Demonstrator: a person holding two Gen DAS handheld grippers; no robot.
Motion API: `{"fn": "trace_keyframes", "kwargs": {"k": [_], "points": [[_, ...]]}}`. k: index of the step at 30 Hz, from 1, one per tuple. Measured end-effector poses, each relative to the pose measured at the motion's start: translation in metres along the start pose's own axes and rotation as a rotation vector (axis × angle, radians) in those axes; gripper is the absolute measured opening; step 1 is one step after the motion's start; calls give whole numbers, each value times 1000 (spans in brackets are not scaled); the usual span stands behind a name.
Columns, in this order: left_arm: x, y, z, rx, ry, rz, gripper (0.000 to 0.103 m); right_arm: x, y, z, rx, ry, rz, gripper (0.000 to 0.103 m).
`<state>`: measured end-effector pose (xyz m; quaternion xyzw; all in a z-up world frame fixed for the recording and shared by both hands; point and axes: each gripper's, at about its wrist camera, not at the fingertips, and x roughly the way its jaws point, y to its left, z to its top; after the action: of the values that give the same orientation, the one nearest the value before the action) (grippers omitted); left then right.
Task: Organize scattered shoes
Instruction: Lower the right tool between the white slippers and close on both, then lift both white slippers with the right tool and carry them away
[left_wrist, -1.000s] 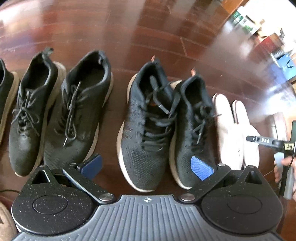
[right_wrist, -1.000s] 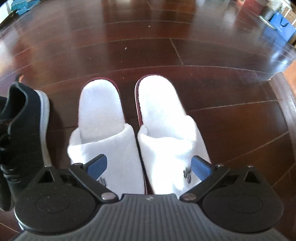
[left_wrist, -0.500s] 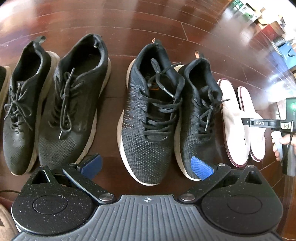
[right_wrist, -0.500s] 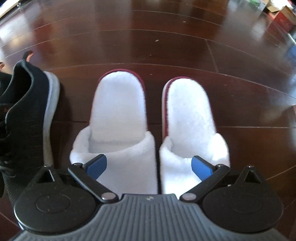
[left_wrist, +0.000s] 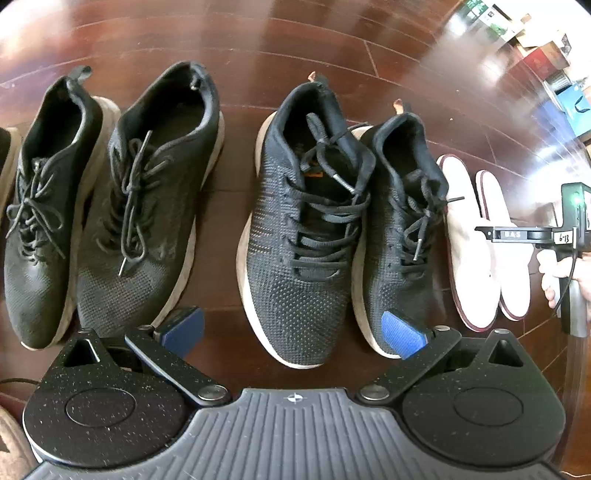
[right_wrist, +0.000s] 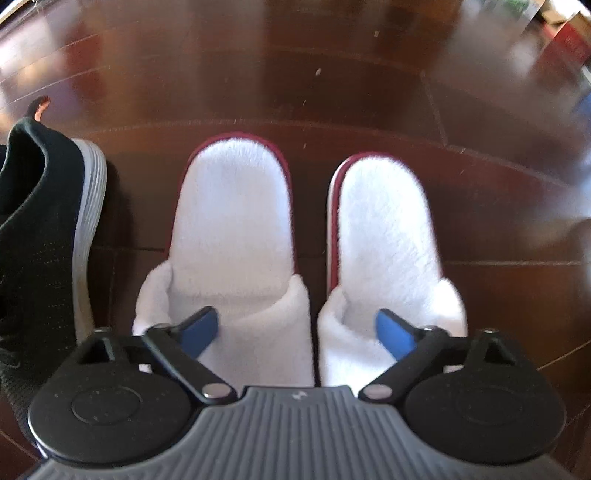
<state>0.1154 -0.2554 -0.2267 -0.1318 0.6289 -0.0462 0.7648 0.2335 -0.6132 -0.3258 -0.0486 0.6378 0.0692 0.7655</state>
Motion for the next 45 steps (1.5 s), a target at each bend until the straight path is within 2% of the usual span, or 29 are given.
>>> {"fn": "trace_keyframes", "kwargs": {"k": [9,12,14,20,26,33,40,45], "points": [[2,7,1,-27,10,-2,103,2,-15,-3,57,28,62,68],[2,7,2,-26,14,-6,103,-1,-22,-3,64,37,62,51],[2,7,4,-23,15,-7,103,-4,-26,-3,72,43,58,36],[1,6,7,-23,7,-10,103,-6,-26,-1,74,64,48,22],[-1,4,7,-18,-2,-13,103,-7,-27,2,117,52,15,17],[-10,1,11,-11,-21,-34,103,-22,-44,-2,251,21,33,17],[-24,8,20,-19,-51,-55,103,-39,-46,-5,327,1,8,17],[-38,15,31,-34,-77,-71,103,-50,-41,-4,436,-21,-14,17]]}}
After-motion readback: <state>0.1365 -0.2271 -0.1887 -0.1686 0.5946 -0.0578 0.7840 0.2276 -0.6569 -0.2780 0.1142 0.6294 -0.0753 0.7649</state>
